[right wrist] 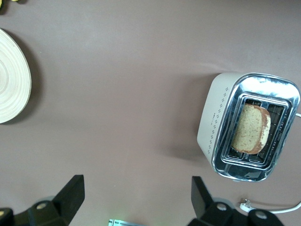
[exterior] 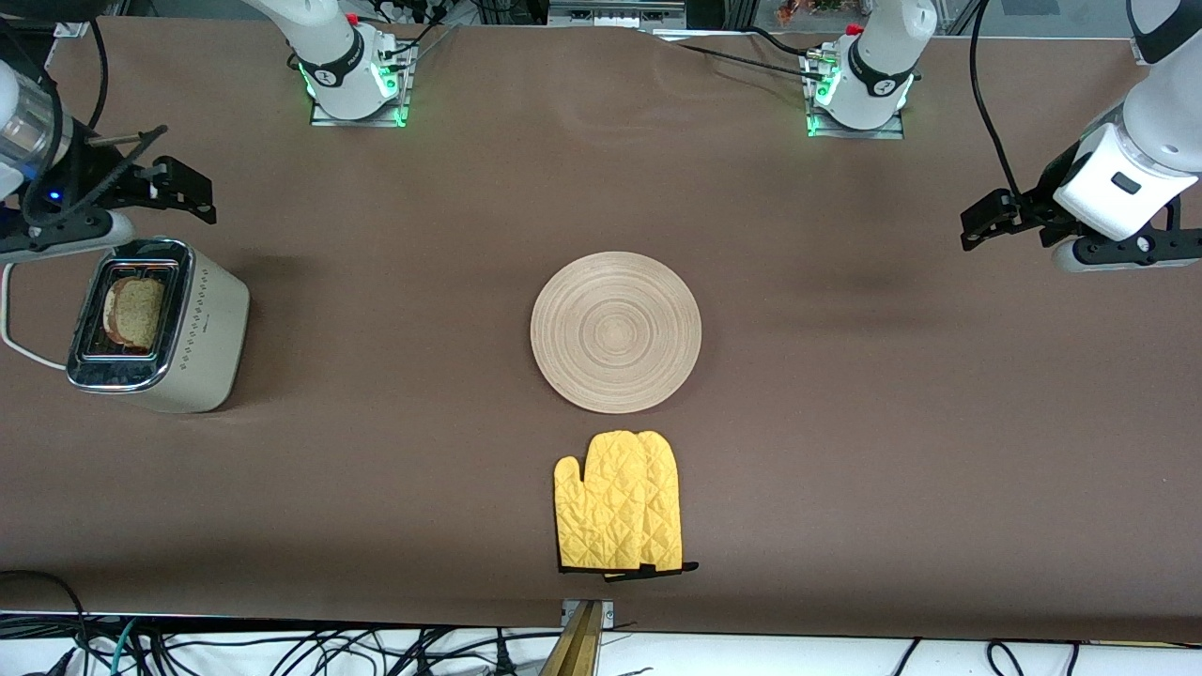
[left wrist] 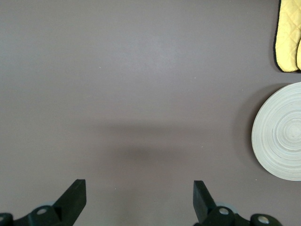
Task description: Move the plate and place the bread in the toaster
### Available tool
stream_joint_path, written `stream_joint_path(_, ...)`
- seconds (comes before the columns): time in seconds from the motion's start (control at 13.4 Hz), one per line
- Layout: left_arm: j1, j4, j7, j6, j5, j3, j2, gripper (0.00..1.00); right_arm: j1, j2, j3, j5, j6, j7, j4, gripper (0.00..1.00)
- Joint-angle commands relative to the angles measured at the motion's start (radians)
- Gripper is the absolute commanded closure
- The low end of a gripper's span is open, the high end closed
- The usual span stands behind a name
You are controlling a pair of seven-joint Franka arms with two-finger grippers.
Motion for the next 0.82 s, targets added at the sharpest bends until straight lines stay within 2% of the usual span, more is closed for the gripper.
stream_joint_path(0.0,-0.005,0.018,-0.010,-0.010,0.002,0.001,0.001,0.00,-0.039,-0.011,0.019,0.026,-0.002,-0.014,-0.020,0.00)
stream_joint_path(0.15,-0.005,0.049,-0.010,-0.011,0.002,-0.002,0.024,0.00,-0.041,-0.016,0.023,0.026,-0.021,-0.014,-0.020,0.00)
stream_joint_path(0.74,-0.005,0.054,-0.010,-0.011,0.002,-0.002,0.031,0.00,-0.039,-0.020,0.021,0.026,-0.060,-0.049,-0.013,0.00)
